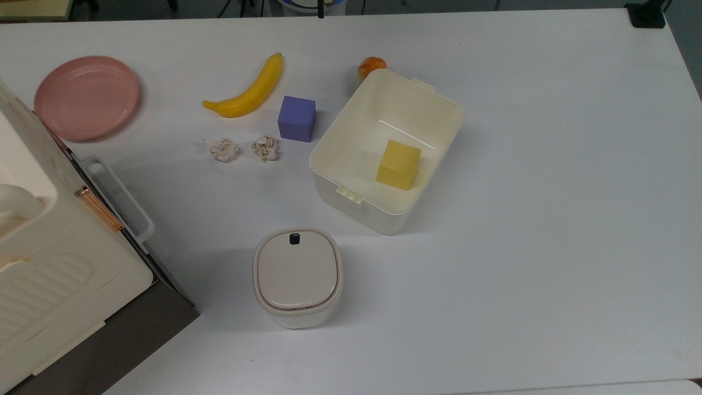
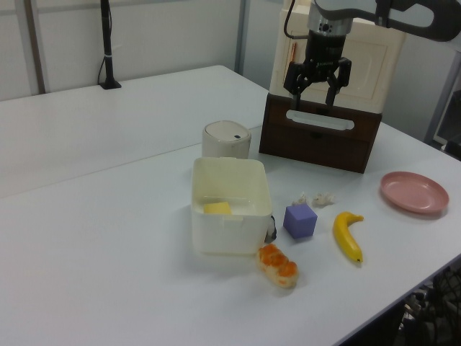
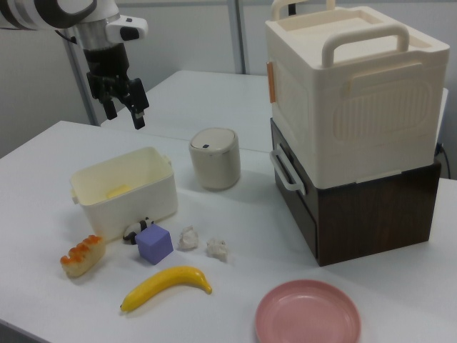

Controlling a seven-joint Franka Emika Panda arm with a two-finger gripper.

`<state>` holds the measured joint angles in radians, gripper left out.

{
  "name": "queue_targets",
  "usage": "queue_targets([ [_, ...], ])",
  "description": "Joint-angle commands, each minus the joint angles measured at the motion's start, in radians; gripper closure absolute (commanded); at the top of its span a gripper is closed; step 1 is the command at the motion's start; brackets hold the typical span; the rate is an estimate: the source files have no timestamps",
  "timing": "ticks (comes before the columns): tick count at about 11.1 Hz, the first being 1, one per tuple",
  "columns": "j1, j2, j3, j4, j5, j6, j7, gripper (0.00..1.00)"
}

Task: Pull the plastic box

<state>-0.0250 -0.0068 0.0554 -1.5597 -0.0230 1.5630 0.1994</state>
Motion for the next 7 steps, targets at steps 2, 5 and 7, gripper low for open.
queue_targets([
  [2, 0.011, -0.007, -0.011, -0.007, 0.021, 0.014, -0.052, 0.0],
  [5, 0.013, -0.007, -0.011, -0.007, 0.021, 0.017, -0.071, 0.0],
  [7, 0.011, -0.009, -0.011, -0.007, 0.021, 0.019, -0.071, 0.0],
])
